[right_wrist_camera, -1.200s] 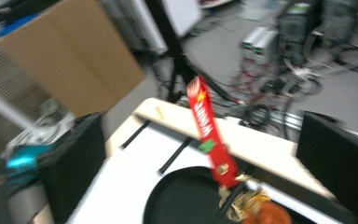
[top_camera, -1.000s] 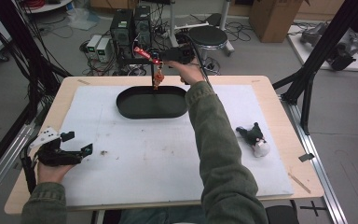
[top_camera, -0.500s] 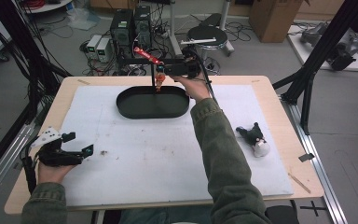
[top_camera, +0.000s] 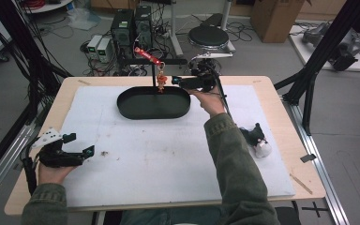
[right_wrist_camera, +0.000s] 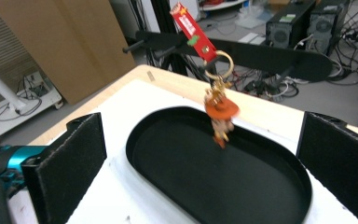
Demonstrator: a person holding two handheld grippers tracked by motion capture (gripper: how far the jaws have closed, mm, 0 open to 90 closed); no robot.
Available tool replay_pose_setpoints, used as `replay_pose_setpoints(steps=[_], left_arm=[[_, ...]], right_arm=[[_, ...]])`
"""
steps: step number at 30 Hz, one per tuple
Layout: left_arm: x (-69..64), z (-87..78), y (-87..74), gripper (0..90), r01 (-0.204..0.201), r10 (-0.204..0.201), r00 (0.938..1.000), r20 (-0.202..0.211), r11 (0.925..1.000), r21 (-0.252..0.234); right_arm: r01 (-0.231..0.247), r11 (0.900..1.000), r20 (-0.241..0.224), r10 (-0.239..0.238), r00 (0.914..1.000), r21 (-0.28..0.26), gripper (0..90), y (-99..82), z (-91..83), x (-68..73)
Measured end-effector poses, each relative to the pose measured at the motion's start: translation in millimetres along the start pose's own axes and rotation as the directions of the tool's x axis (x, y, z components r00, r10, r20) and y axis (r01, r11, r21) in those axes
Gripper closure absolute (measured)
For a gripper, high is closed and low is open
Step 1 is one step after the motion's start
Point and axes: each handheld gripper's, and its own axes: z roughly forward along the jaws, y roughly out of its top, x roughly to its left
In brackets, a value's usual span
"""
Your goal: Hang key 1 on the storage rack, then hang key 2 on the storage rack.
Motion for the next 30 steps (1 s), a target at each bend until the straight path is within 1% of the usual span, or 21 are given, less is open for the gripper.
replay_pose_setpoints(steps=[2, 4, 8, 10, 13, 15, 18, 21, 24, 28, 30], left_arm=[[-0.2, -0.1, 0.0, 2.3, 0.001, -0.001, 1.0000, -0.001, 1.0000, -0.003], [0.0, 0.1, 0.0, 2.3, 0.000, 0.000, 1.0000, -0.001, 1.0000, -0.001], [-0.3, 0.4, -0.1, 2.3, 0.001, -0.001, 1.0000, 0.001, 1.0000, 0.002], [-0.6, 0.2, 0.0, 2.3, -0.001, 0.001, 1.0000, 0.002, 1.0000, 0.002], [-0.8, -0.1, 0.0, 2.3, -0.001, 0.001, 1.0000, -0.001, 1.0000, 0.003], [-0.7, -0.1, -0.1, 2.3, 0.000, 0.000, 1.0000, -0.002, 1.0000, 0.004], [-0.1, -0.2, -0.3, 2.3, -0.002, 0.002, 1.0000, -0.004, 1.0000, 0.009], [1.4, -0.9, -0.6, 2.3, 0.006, -0.006, 1.0000, -0.007, 0.9999, 0.010], [0.9, -1.0, -0.5, 2.3, 0.006, -0.006, 1.0000, -0.007, 1.0000, 0.006], [1.2, -1.0, -0.6, 2.3, 0.003, -0.003, 1.0000, -0.010, 0.9999, 0.011], [1.5, -1.7, -0.5, 2.3, 0.004, -0.004, 0.9999, -0.015, 1.0000, 0.007]], right_arm=[[0.006, 0.9999, 0.013, -0.006, 0.9999, -0.011, 0.5, -1.0, -6.4, -1.6], [0.004, 0.9997, 0.010, -0.004, 0.9999, -0.023, 0.5, -2.3, -15.3, -4.2], [0.017, 0.9994, 0.034, -0.016, 0.9993, -0.031, 0.5, -5.8, -30.5, -7.7], [0.028, 0.9993, 0.051, -0.027, 0.9983, -0.025, 0.5, -7.3, -35.5, -11.5], [0.011, 0.9999, 0.064, -0.011, 0.9979, -0.002, 0.5, -9.8, -43.8, -17.9], [0.012, 0.9998, 0.074, -0.011, 0.9972, -0.015, 0.5, -12.6, -50.6, -21.3], [0.011, 0.9999, 0.084, -0.010, 0.9964, -0.009, 0.5, -19.4, -58.9, -28.2], [-0.004, 1.0000, 0.105, 0.005, 0.9944, -0.006, 0.5, -27.9, -68.7, -37.1], [-0.017, 0.9999, 0.124, 0.016, 0.9922, 0.002, 0.5, -34.2, -79.0, -42.9], [-0.011, 0.9999, 0.140, 0.010, 0.9901, 0.002, 0.5, -40.7, -94.0, -47.5], [-0.005, 0.9999, 0.150, 0.003, 0.9886, 0.013, 0.5, -43.5, -99.0, -49.3]])
